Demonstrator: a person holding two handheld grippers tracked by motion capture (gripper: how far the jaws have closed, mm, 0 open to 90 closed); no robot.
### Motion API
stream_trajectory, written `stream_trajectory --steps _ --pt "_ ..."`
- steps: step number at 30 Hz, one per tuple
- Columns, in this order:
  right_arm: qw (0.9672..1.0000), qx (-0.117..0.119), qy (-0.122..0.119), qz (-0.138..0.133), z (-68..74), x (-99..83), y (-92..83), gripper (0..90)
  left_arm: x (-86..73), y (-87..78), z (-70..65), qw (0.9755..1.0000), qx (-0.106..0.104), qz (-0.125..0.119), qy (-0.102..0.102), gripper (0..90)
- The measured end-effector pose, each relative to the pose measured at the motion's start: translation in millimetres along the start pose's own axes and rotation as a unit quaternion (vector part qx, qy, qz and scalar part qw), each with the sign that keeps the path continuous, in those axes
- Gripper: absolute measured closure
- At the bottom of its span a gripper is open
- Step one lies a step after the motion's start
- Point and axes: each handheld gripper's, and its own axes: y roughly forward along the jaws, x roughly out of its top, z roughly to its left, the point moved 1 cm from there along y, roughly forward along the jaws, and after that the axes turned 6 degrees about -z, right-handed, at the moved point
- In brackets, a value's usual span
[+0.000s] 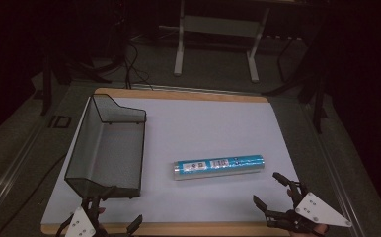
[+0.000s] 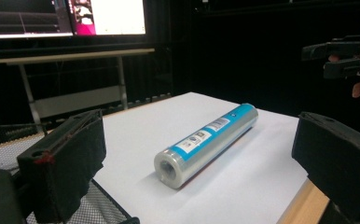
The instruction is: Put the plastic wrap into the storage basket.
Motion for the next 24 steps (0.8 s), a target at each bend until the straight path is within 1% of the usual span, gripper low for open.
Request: stream_trajectory --steps 1,2,3,4,5,8,10,11,12,13,14,15,17,18,19,20,21,23,24 --pt "1.0000 0.006 -0.007 0.003 -0.4 0.0 0.6 15.2 -0.3 0.2 -0.6 1.0000 0.000 -0.008 0.005 3.6" --pt "1.0000 0.006 -0.007 0.003 -0.4 0.0 0.6 15.2 -0.3 0.2 -0.6 1.0000 0.000 -0.008 0.005 3.5" --pt "0.9998 0.010 -0.015 0.001 -1.0 0.1 0.9 15.9 -0.5 0.1 -0.5 1.0000 0.003 -0.008 0.005 3.5" --pt "0.9996 0.022 -0.019 -0.006 -2.3 0.4 0.9 16.9 -0.9 0.1 0.3 1.0000 0.002 -0.007 0.003 3.5" --pt "0.9995 0.025 -0.017 -0.009 -2.8 0.8 0.7 17.8 -0.9 0.1 0.3 1.0000 0.002 -0.007 0.003 3.5" --pt "0.9993 0.033 -0.016 -0.004 -3.2 0.8 1.2 17.8 -1.5 0.7 0.1 1.0000 0.005 -0.005 0.006 3.5" --pt "0.9993 0.033 -0.016 -0.004 -3.2 0.8 1.2 17.8 -1.6 0.9 0.0 1.0000 0.003 -0.003 0.007 3.5" --pt "0.9987 0.049 -0.013 0.003 -2.7 0.8 2.7 17.4 -1.9 1.6 -0.6 1.0000 0.001 0.000 0.009 3.5" --pt "0.9987 0.049 -0.013 0.003 -2.7 0.8 2.7 17.4 -1.9 1.6 -0.6 1.0000 0.001 0.000 0.009 3.5" --pt "0.9981 0.053 -0.029 0.005 -0.5 1.4 3.7 16.9 -1.9 1.6 -0.8 1.0000 0.002 0.001 0.009 3.5" --pt "0.9981 0.053 -0.029 0.005 -0.5 1.4 3.7 16.9 -1.9 1.5 -0.9 1.0000 0.002 0.000 0.009 3.5" --pt "0.9970 0.062 -0.044 0.006 2.6 2.6 4.2 16.8 -2.0 1.7 -1.0 1.0000 0.002 0.000 0.008 3.5" --pt "0.9968 0.065 -0.046 0.006 3.7 3.3 4.4 16.8 -2.2 2.0 -1.1 1.0000 0.002 0.001 0.008 3.5" --pt "0.9958 0.073 -0.055 0.007 6.0 5.8 5.2 16.0 -2.6 2.4 -1.3 1.0000 0.002 0.004 0.009 3.5" --pt "0.9950 0.083 -0.056 0.006 6.6 7.1 5.6 15.6 -2.7 2.4 -1.3 1.0000 0.001 0.003 0.009 3.5" --pt "0.9947 0.086 -0.057 0.005 7.3 8.2 6.1 15.6 -2.7 2.4 -1.3 1.0000 0.001 0.003 0.009 3.5" --pt "0.9940 0.093 -0.058 0.010 7.5 9.4 7.0 15.3 -2.7 2.3 -1.4 1.0000 0.002 0.002 0.009 3.5" --pt "0.9928 0.108 -0.051 0.010 7.3 11.1 9.0 15.1 -2.6 2.2 -1.6 1.0000 0.003 0.000 0.009 3.5" --pt "0.9924 0.112 -0.048 0.017 7.1 12.0 10.9 14.9 -2.7 2.2 -1.5 0.9999 0.004 0.000 0.009 3.5"
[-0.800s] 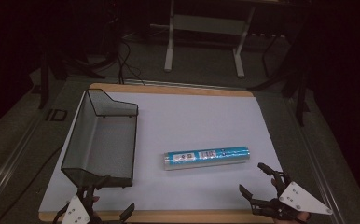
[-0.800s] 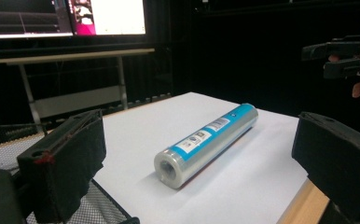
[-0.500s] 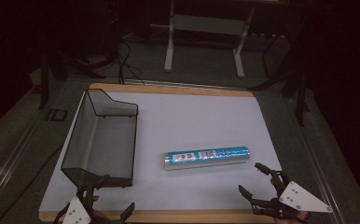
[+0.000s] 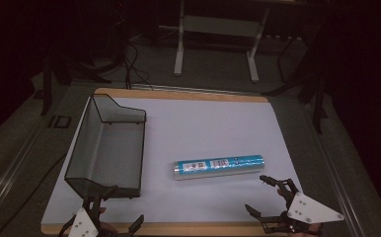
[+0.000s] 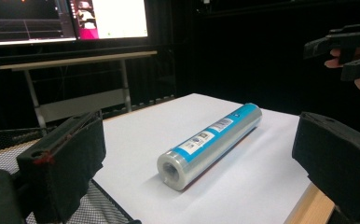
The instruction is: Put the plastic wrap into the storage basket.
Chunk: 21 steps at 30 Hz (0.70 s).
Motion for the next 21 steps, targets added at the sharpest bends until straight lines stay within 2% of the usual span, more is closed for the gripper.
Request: stream_trajectory --steps 2,6,7,9,13,15,16,21 --pt "0.9997 0.019 0.007 0.011 -1.8 0.4 4.9 13.7 -0.1 0.2 0.3 1.0000 0.001 0.001 0.001 3.5" --pt "0.9990 0.033 0.006 0.030 -4.1 -1.1 12.4 13.1 -0.3 0.5 0.2 1.0000 0.002 0.001 0.001 3.5" --pt "0.9978 0.044 0.013 0.047 -7.5 -2.0 18.2 13.1 -0.5 0.7 -0.1 1.0000 0.004 0.002 0.002 3.5" --pt "0.9971 0.050 0.017 0.054 -9.9 -2.1 21.7 13.1 -0.7 0.9 -0.4 1.0000 0.005 0.003 0.003 3.5" --pt "0.9957 0.058 0.018 0.070 -15.3 -2.5 29.5 13.1 -0.9 1.1 -0.5 1.0000 0.006 0.004 0.004 3.5" --pt "0.9958 0.053 0.017 0.072 -16.5 -3.0 31.2 13.2 -0.9 1.1 -0.5 1.0000 0.006 0.004 0.003 3.5" --pt "0.9949 0.053 0.015 0.084 -18.7 -3.6 35.0 12.8 -1.0 1.0 -0.5 1.0000 0.006 0.004 0.003 3.5" --pt "0.9925 0.062 0.017 0.104 -23.1 -4.3 44.3 11.2 -1.2 1.2 -0.4 1.0000 0.006 0.005 0.003 3.5"
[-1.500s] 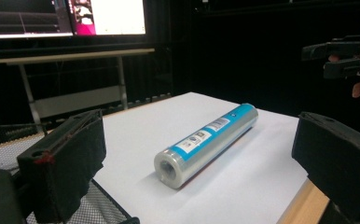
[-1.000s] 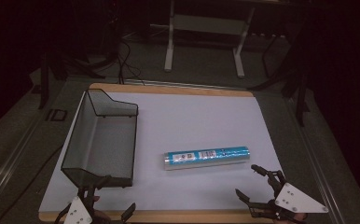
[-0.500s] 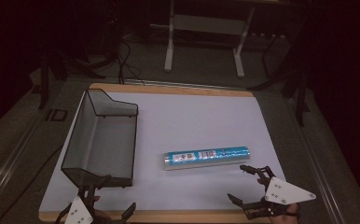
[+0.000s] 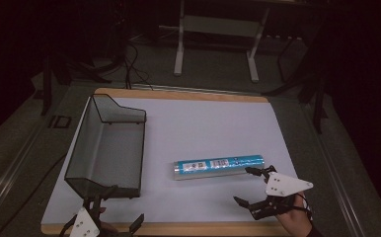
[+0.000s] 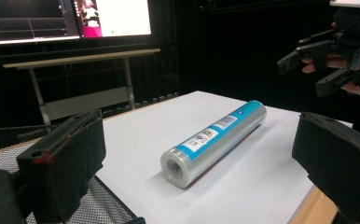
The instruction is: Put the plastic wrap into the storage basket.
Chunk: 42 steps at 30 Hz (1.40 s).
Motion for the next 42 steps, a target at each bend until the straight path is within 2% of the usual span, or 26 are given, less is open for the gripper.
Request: stream_trajectory --steps 3,4,6,8,9,11,19,22,26,30,38,42 --pt "1.0000 -0.001 0.002 0.007 -2.3 0.6 4.5 10.6 -0.2 0.1 0.0 1.0000 -0.001 0.001 0.000 3.5" --pt "0.9999 0.005 0.008 0.009 -4.3 1.5 8.4 10.1 -0.4 0.1 0.1 1.0000 0.000 0.003 0.000 3.5" --pt "0.9998 0.011 0.006 0.014 -6.0 2.1 12.1 9.7 -0.3 0.0 0.2 1.0000 0.000 0.001 -0.002 3.5" --pt "0.9998 0.012 0.003 0.017 -6.5 2.4 15.2 9.7 -0.2 -0.3 0.4 1.0000 0.000 -0.001 -0.003 3.5" --pt "0.9998 0.004 -0.001 0.020 -6.3 2.6 17.1 9.7 -0.2 -0.3 0.4 1.0000 0.000 -0.001 -0.003 3.5" --pt "0.9997 0.006 0.005 0.025 -7.9 2.6 21.0 9.7 -0.3 -0.4 0.3 1.0000 0.000 0.001 -0.003 3.5" --pt "0.9986 0.012 -0.010 0.051 -10.0 2.0 34.1 9.7 -0.3 -0.6 0.2 1.0000 -0.001 0.000 -0.002 3.5" --pt "0.9970 0.015 -0.021 0.073 -12.7 3.4 43.8 9.8 -0.4 -0.6 0.0 1.0000 -0.001 0.002 -0.001 3.5" --pt "0.9962 0.017 -0.026 0.082 -14.5 4.5 47.7 9.7 -0.6 -0.7 -0.2 1.0000 -0.001 0.002 0.000 3.5" --pt "0.9931 0.021 -0.042 0.107 -21.0 7.9 59.5 9.8 -0.8 -1.7 -0.5 1.0000 0.002 0.004 0.002 3.4" --pt "0.9883 0.032 -0.065 0.134 -28.7 8.9 77.0 10.3 -1.2 -7.9 -1.9 0.9999 0.014 0.008 0.004 3.5" --pt "0.9864 0.039 -0.068 0.145 -33.9 5.6 85.8 11.3 -1.2 -12.1 -2.9 0.9997 0.022 0.010 0.005 3.5"
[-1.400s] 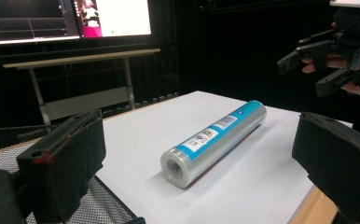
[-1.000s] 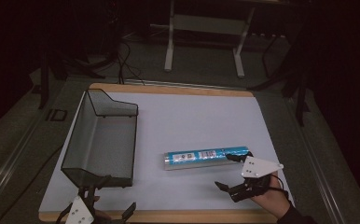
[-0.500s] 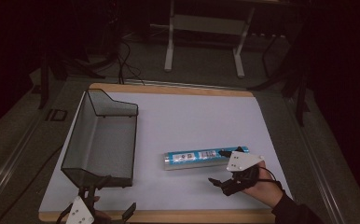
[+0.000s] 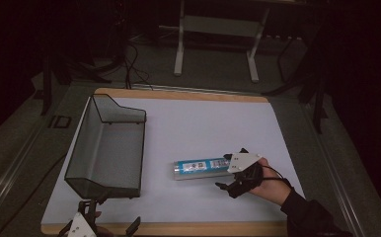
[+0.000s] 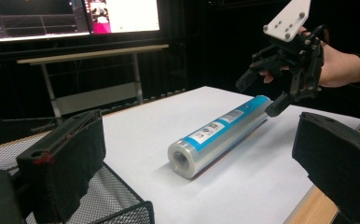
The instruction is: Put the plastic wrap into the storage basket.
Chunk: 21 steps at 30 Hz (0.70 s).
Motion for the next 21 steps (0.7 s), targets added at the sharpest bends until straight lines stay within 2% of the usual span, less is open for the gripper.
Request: stream_trajectory --steps 5,10,16,21 --pt "0.9999 0.012 -0.004 0.010 -6.4 -0.8 7.9 12.5 -0.7 -2.5 -1.2 1.0000 0.007 0.004 -0.001 3.5" --pt "0.9984 0.031 -0.021 0.042 -11.1 1.5 17.2 12.5 -1.0 -4.1 -2.0 0.9999 0.013 0.005 0.001 3.5" --pt "0.9934 0.053 -0.045 0.092 -16.2 6.8 31.6 12.8 -1.5 -3.7 -1.0 0.9998 0.016 0.008 0.003 3.5" --pt "0.9898 0.052 -0.066 0.115 -20.4 12.7 40.5 12.9 -1.5 -4.1 -0.6 0.9998 0.019 0.008 0.003 3.5"
